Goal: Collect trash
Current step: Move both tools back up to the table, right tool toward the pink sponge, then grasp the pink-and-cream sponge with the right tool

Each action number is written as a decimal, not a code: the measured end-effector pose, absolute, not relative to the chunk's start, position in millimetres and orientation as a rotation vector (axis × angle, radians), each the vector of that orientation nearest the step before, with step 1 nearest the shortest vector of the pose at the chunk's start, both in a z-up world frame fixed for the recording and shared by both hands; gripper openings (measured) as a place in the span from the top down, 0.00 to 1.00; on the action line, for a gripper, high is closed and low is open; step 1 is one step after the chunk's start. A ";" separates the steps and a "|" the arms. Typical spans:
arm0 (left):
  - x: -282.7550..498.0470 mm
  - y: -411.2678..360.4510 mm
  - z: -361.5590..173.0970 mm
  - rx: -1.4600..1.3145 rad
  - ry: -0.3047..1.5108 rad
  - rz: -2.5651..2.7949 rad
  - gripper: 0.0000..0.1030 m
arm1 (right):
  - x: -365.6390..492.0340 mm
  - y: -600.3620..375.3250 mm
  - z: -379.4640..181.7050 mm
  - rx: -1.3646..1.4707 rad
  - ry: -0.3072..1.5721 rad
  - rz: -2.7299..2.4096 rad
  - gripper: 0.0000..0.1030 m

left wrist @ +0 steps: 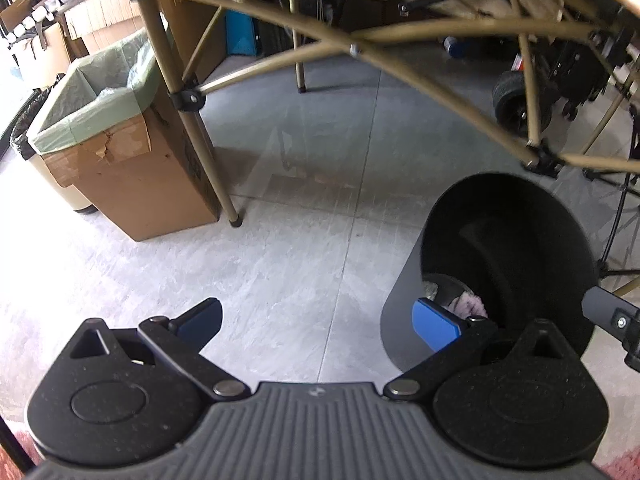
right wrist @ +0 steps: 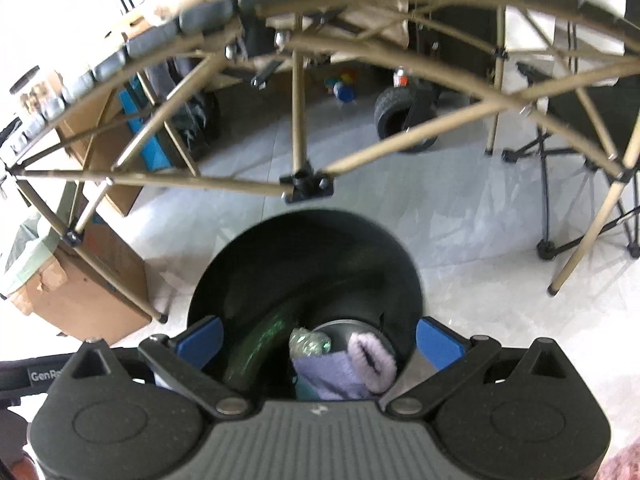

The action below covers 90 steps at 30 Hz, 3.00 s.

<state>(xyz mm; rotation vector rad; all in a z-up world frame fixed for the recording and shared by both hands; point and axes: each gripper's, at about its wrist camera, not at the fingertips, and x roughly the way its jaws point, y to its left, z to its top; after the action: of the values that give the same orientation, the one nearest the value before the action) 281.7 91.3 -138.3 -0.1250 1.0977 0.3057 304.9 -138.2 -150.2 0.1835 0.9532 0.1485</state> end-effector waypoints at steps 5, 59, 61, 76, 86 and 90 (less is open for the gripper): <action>277.2 85.9 -123.3 -0.131 1.044 0.315 0.00 | 296.1 -152.5 -128.0 0.175 0.881 0.139 0.00; 396.8 17.9 42.0 -0.146 0.452 0.281 0.00 | 386.4 -186.2 12.6 -0.014 0.287 0.114 0.00; 402.2 24.2 37.4 -0.145 0.455 0.297 0.00 | 394.8 -170.7 8.9 -0.088 0.290 0.103 0.00; 417.3 63.6 12.9 -0.173 0.504 0.308 0.00 | 447.0 -107.1 -24.5 -0.347 0.382 -0.022 0.02; 416.2 68.8 10.6 -0.180 0.510 0.305 0.00 | 454.5 -101.9 -29.2 -0.391 0.426 -0.051 0.22; 414.3 69.1 12.0 -0.178 0.509 0.309 0.00 | 455.2 -105.5 -28.0 -0.366 0.429 -0.038 0.24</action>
<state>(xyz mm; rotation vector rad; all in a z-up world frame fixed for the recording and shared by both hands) 414.3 69.1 12.0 -0.1778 0.5086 0.3086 455.2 -105.5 -28.0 -0.3664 0.4289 -0.0378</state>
